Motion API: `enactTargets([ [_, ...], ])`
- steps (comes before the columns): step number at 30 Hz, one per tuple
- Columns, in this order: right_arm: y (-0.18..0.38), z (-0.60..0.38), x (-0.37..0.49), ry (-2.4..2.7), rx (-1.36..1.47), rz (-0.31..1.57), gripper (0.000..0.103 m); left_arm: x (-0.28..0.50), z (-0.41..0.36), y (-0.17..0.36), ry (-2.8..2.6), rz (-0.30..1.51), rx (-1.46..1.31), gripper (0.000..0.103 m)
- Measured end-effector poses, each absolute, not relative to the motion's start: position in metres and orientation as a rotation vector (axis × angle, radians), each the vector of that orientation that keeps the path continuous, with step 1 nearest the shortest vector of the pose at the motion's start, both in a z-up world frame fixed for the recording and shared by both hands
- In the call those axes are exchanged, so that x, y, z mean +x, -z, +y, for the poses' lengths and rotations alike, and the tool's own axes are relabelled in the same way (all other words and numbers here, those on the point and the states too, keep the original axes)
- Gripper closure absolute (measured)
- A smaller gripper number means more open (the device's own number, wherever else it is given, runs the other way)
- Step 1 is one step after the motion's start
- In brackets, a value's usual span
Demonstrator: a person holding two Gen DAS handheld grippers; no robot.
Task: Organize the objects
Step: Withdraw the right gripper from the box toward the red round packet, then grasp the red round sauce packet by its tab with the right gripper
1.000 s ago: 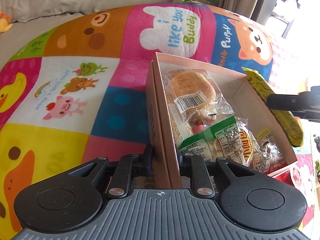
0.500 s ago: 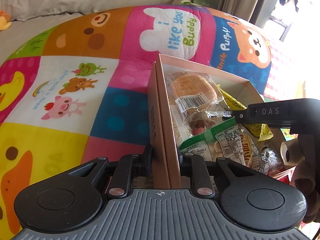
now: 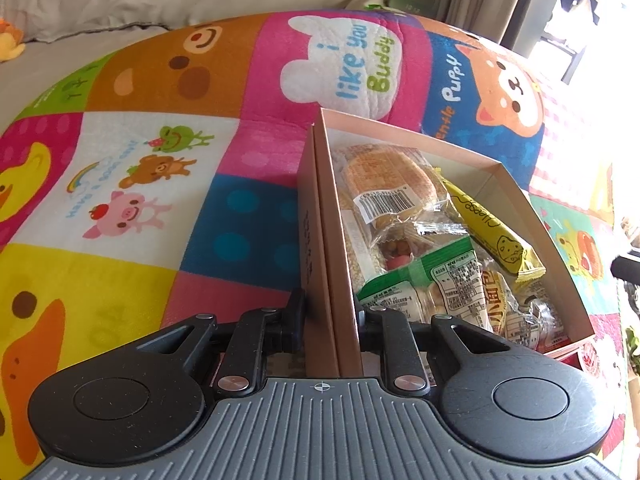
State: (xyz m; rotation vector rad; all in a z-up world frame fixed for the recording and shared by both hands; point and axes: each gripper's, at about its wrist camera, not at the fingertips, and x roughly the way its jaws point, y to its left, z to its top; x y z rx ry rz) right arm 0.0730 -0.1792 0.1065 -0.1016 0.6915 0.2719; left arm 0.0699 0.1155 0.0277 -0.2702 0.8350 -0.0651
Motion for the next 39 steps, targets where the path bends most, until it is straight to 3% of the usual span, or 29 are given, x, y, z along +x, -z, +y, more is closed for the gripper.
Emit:
enactTargets([
  [6,-0.071,-0.241,0.051,-0.197,-0.048,0.792,0.019,0.070,0.113,-0.028,0.050,0.849,-0.264,0.083],
  [11,-0.040,-0.257,0.041,-0.241,0.054,0.855,0.018,0.070,0.109,-0.029,0.035,0.870,-0.245,0.084],
  [23,-0.020,-0.234,0.059,-0.291,-0.024,0.840,0.016,0.069,0.104,-0.031,0.016,0.882,-0.217,0.086],
  [25,-0.020,-0.229,0.055,-0.307,-0.053,0.840,0.018,0.069,0.104,-0.031,0.016,0.882,-0.217,0.086],
  [27,-0.021,-0.222,0.049,-0.302,-0.104,0.841,0.033,0.069,0.104,-0.031,0.016,0.882,-0.217,0.086],
  [29,-0.023,-0.218,0.042,-0.293,-0.131,0.845,0.041,0.069,0.104,-0.031,0.016,0.881,-0.218,0.086],
  [39,-0.050,-0.191,-0.027,-0.441,-0.103,0.919,0.041,0.068,0.105,-0.030,0.021,0.874,-0.227,0.085],
])
